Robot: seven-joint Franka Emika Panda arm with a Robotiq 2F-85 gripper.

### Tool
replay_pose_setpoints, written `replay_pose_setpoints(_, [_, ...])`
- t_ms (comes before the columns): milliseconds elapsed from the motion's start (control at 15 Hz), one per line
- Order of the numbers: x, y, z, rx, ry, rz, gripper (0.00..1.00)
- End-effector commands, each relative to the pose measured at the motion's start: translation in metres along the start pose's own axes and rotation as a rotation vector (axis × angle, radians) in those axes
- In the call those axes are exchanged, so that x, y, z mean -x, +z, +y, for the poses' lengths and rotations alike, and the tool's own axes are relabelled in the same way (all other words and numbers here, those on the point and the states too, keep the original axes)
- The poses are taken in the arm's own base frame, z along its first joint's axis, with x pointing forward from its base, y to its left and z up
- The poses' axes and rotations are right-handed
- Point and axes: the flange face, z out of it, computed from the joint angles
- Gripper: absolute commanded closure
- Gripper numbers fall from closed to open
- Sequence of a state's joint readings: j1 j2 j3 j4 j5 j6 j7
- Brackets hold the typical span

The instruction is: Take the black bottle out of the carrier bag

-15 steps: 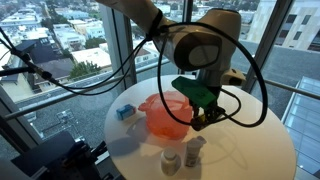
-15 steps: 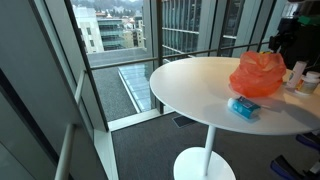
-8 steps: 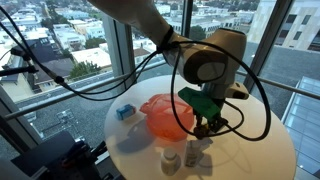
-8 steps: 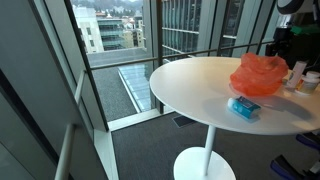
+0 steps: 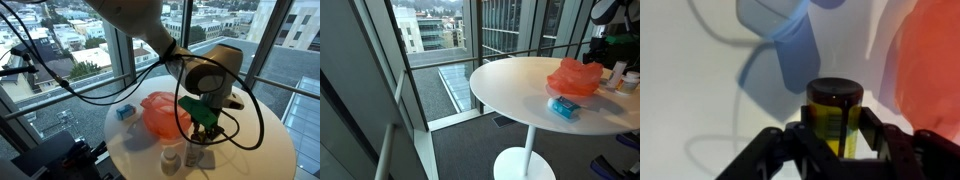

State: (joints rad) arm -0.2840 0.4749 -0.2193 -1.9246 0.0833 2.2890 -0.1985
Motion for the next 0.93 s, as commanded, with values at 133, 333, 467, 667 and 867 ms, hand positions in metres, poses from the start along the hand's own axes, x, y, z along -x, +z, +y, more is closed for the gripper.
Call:
replay_pose_setpoints(133, [-0.009, 0.002, 0.003, -0.014, 0.011, -0.008, 0.23])
replay_pose_setpoints(333, [-0.008, -0.006, 0.002, -0.010, 0.006, 0.002, 0.09])
replay_pose_setpoints(467, [-0.006, -0.014, -0.001, -0.011, -0.003, 0.012, 0.00])
replay_pose_setpoints(667, [-0.001, -0.032, -0.007, -0.009, -0.015, 0.030, 0.00])
replay_pose_setpoints(867, [0.006, -0.053, -0.016, -0.008, -0.034, 0.039, 0.00])
